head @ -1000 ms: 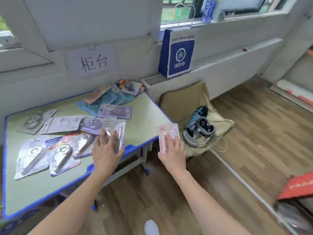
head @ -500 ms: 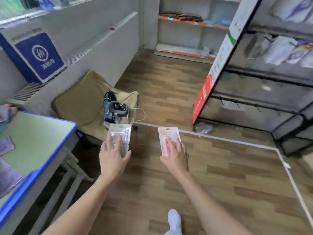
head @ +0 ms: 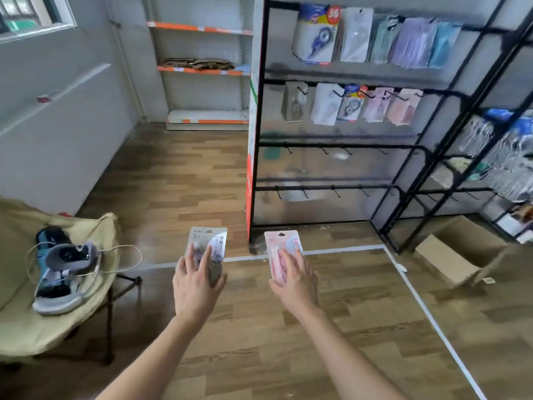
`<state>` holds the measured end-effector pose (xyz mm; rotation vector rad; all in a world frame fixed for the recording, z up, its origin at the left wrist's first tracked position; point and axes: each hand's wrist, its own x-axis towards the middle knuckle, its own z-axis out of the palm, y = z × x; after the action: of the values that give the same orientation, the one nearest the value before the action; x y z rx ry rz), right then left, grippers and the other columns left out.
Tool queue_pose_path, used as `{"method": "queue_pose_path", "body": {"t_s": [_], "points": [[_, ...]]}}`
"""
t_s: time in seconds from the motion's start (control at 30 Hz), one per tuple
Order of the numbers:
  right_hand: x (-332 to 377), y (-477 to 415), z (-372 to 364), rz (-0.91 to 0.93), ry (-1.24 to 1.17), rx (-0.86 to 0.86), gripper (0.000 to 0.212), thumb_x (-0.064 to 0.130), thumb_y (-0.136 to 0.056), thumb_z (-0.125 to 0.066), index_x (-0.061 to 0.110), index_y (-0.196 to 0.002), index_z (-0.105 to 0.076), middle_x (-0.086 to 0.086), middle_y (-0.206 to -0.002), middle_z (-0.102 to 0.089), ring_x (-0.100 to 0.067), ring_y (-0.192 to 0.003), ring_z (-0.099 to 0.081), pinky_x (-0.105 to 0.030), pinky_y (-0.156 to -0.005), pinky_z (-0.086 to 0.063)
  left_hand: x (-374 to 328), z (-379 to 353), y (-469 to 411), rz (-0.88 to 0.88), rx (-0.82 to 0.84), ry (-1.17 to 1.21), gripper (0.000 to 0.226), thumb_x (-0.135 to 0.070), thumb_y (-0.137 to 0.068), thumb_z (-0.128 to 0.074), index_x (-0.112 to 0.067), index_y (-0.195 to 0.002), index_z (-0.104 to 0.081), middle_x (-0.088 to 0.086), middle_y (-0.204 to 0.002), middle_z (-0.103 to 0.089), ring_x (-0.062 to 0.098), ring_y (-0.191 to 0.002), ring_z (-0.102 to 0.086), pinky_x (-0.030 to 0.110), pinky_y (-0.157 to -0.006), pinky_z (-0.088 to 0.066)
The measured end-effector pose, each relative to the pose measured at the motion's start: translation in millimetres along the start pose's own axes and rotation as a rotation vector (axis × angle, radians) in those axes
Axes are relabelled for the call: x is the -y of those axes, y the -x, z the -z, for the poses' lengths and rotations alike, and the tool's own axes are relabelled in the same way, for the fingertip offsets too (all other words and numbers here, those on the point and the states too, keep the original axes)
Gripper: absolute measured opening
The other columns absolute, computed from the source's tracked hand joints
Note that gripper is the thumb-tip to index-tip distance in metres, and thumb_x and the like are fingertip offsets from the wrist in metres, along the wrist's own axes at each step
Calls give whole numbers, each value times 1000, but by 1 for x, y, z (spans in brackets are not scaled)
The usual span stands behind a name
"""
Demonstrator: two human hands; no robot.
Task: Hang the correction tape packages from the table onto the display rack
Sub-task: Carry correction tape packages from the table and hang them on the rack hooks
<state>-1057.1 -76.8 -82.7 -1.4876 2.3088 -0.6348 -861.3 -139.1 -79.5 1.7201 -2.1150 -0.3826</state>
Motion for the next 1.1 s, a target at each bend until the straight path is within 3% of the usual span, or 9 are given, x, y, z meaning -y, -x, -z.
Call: {"method": "queue_pose_path", "body": {"t_s": [0.3, 0.47, 0.63, 0.83, 1.1], "points": [[-95, -120, 81, -7, -79, -127, 72, 33, -83, -64, 30, -147, -29, -1, -154, -19, -22, -138, -20, -32, -107, -29, -137, -63, -102, -73, -21, 67, 73, -43, -85, -63, -28, -148, -30, 6, -157, -12, 31, -138, -18, 44, -108, -27], [-118, -186, 105, 18, -139, -175, 73, 30, -82, -68, 27, -146, -33, -3, -153, -25, -21, -139, -23, -40, -110, -29, -186, -89, -171, -110, -48, 99, 72, -44, -86, -62, -28, -148, -29, 7, -157, -12, 31, -140, -16, 45, -110, -23], [-136, -282, 131, 33, -111, -258, 72, 30, -81, -69, 25, -145, -35, -6, -151, -29, -23, -137, -28, -32, -105, -27, -234, -115, -263, -88, -76, 134, 73, -42, -86, -62, -31, -149, -25, 4, -159, -4, 29, -140, -12, 43, -110, -19], [-145, -386, 161, 51, -124, -274, 74, 33, -83, -67, 26, -146, -30, -5, -154, -22, -23, -140, -23, -40, -109, -25, -290, -124, -365, -167, -144, 160, 73, -44, -87, -60, -29, -149, -24, 6, -159, -4, 29, -142, -9, 46, -112, -18], [-177, -477, 185, 102, -126, -285, 74, 32, -81, -71, 23, -145, -34, -7, -153, -27, -24, -139, -25, -34, -109, -27, -353, -142, -458, -186, -208, 160, 75, -45, -87, -60, -31, -149, -20, 8, -159, -3, 33, -143, -8, 50, -114, -18]]}}
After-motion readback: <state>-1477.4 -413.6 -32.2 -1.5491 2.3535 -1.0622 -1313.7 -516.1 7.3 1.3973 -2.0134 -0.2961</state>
